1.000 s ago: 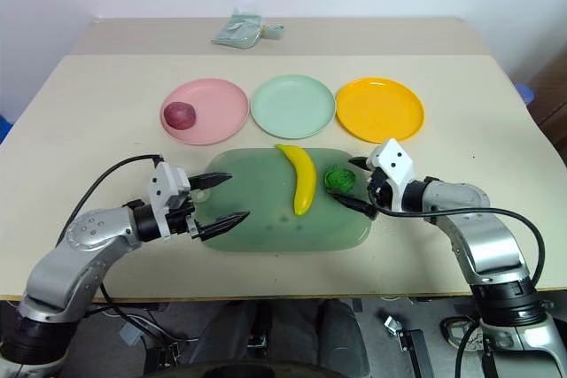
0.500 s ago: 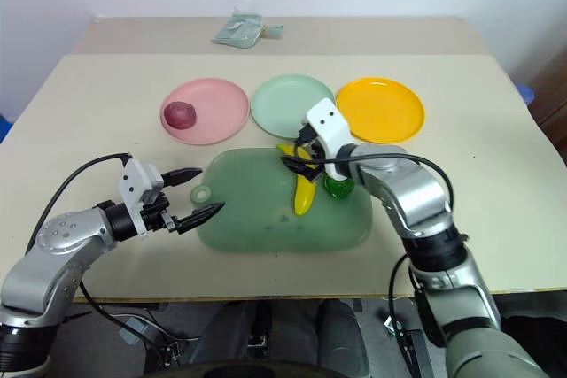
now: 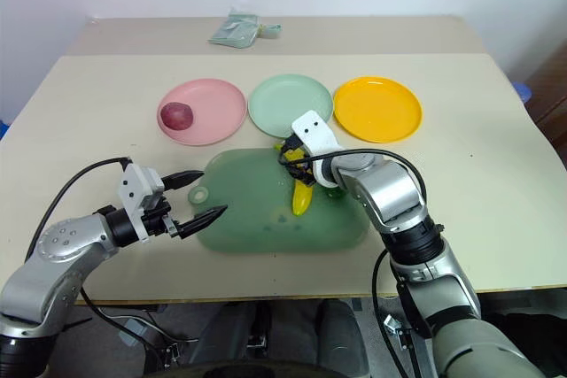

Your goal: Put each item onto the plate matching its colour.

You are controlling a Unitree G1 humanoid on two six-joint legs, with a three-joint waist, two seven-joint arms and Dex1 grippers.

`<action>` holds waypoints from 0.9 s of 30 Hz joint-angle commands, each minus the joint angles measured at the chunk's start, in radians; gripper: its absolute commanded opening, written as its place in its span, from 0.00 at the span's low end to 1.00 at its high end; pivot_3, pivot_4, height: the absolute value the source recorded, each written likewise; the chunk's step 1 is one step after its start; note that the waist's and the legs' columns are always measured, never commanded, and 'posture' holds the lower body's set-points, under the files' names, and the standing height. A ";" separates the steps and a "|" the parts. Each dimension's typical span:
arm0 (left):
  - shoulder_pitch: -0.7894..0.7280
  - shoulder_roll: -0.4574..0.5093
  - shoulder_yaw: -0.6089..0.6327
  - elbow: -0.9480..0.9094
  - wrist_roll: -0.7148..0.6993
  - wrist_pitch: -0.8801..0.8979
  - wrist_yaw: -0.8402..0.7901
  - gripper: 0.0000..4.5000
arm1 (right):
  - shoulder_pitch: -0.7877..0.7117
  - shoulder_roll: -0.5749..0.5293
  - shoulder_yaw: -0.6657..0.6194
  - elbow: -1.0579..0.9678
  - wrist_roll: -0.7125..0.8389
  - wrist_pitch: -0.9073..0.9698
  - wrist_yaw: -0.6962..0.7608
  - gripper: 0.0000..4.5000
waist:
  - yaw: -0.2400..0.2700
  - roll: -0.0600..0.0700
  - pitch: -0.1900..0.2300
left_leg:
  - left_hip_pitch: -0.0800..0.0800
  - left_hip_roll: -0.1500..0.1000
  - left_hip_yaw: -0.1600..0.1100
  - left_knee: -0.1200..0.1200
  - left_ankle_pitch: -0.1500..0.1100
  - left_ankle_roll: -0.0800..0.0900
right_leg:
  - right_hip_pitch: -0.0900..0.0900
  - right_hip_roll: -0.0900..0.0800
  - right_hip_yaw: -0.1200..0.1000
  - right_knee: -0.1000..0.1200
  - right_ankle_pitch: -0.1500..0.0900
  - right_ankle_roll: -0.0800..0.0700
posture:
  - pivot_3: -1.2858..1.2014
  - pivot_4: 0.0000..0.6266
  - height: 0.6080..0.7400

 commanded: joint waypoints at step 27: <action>-0.020 -0.002 -0.012 -0.041 -0.014 0.005 0.007 1.00 | -0.058 0.058 -0.054 -0.049 -0.008 0.112 -0.059 0.99 | -0.004 0.000 -0.001 | 0.000 0.000 0.000 0.000 0.000 0.000 | 0.000 0.001 0.000 0.000 0.000 0.000 | 0.52 0.24 1.00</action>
